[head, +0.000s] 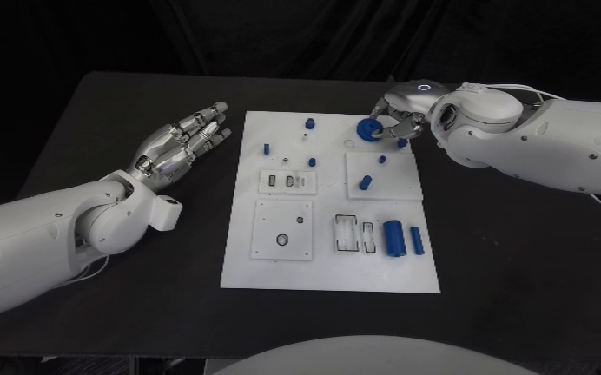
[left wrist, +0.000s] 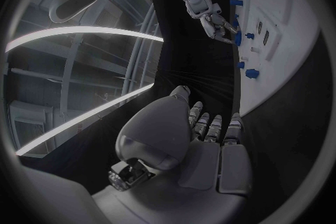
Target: Assemble the parts on the task board
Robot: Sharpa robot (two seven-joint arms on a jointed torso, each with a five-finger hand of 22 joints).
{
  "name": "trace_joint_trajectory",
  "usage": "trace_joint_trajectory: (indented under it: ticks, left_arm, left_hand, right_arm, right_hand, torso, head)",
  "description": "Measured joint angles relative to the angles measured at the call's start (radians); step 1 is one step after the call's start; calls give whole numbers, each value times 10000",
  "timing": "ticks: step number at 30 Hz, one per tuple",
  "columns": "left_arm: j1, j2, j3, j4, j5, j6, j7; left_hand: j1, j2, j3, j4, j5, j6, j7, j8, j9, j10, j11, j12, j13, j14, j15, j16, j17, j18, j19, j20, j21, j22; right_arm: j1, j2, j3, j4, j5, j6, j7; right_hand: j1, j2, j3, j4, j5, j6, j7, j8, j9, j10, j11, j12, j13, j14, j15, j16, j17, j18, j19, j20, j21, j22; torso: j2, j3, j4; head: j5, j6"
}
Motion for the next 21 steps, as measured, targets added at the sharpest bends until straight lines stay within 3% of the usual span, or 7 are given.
trace_joint_trajectory:
  ticks: [10,15,18,21]
  left_arm:
    - [-45,-1,0,-19,-1,22,0]
    - [-50,0,0,-33,-1,30,0]
    - [-53,0,0,-41,-1,35,0]
    - [-54,0,0,-47,-1,39,0]
  left_hand:
    - [0,0,0,0,0,-11,10,0,0,0,0,0,0,17,17,0,2,0,0,0,0,-1]
    - [0,0,0,0,0,-10,10,0,0,0,0,0,0,17,16,0,2,-1,0,0,0,-1]
    - [0,0,0,0,0,-10,10,0,0,-37,35,0,0,17,16,0,3,0,0,0,0,-1]
    - [0,0,0,0,0,-11,10,0,0,-37,35,0,0,17,16,0,1,-1,0,0,0,-1]
  right_arm:
    - [-30,103,39,-111,3,-41,119]
    - [-33,136,55,-138,4,-71,165]
    - [-33,145,58,-142,7,-79,176]
    - [-35,152,60,-142,14,-92,198]
  right_hand:
    - [422,-53,41,-375,-26,351,-32,154,199,0,0,0,0,0,0,0,-1,1,0,0,-41,-1]
    - [472,-25,83,-497,559,738,-60,412,417,0,0,0,-1,0,0,-51,-1,1,0,0,-90,-1]
    - [565,-66,67,-620,821,812,8,654,417,38,-38,0,-1,1,-1,-51,-1,2,6,-6,-90,-1]
    - [593,-42,65,-792,1422,883,78,686,415,55,-97,0,-1,53,-53,-97,-1,2,31,-76,-90,-1]
  torso:
    - [4,3,-6]
    - [4,7,-5]
    - [4,7,-5]
    - [4,7,-3]
  head:
    - [33,-68]
    - [34,-84]
    - [33,-95]
    - [39,-102]
